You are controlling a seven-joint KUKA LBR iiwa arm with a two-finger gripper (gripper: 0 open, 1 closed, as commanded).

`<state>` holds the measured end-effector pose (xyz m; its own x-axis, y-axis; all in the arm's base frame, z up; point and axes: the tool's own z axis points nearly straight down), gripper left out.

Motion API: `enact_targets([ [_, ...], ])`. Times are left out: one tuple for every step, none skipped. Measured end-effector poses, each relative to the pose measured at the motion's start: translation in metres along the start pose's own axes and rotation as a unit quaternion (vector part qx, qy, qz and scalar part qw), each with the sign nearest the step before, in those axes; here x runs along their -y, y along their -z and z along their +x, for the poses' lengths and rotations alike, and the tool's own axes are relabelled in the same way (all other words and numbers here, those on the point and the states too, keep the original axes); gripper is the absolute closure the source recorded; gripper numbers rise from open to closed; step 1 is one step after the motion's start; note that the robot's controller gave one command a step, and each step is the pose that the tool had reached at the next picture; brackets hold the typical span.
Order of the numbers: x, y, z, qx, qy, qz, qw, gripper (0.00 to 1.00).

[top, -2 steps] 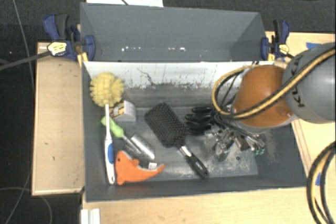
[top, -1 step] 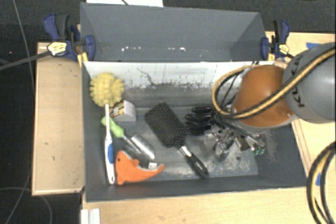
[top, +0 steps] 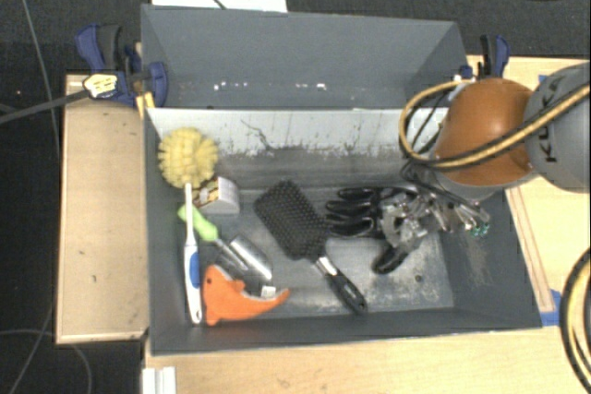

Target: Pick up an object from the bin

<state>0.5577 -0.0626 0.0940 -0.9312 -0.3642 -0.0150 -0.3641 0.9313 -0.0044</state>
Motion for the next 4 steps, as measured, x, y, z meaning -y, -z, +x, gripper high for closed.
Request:
enact_targets([
  [-0.006, -0.012, 0.015, -0.0024, -0.025, -0.002, 0.9997, 0.0],
  [-0.006, -0.012, 0.015, -0.0024, -0.025, -0.002, 0.9997, 0.0],
  [-0.022, -0.015, 0.039, -0.0015, 0.011, -0.002, 0.9999, 1.0],
  [-0.022, -0.015, 0.039, -0.0015, 0.012, -0.002, 0.9999, 1.0],
])
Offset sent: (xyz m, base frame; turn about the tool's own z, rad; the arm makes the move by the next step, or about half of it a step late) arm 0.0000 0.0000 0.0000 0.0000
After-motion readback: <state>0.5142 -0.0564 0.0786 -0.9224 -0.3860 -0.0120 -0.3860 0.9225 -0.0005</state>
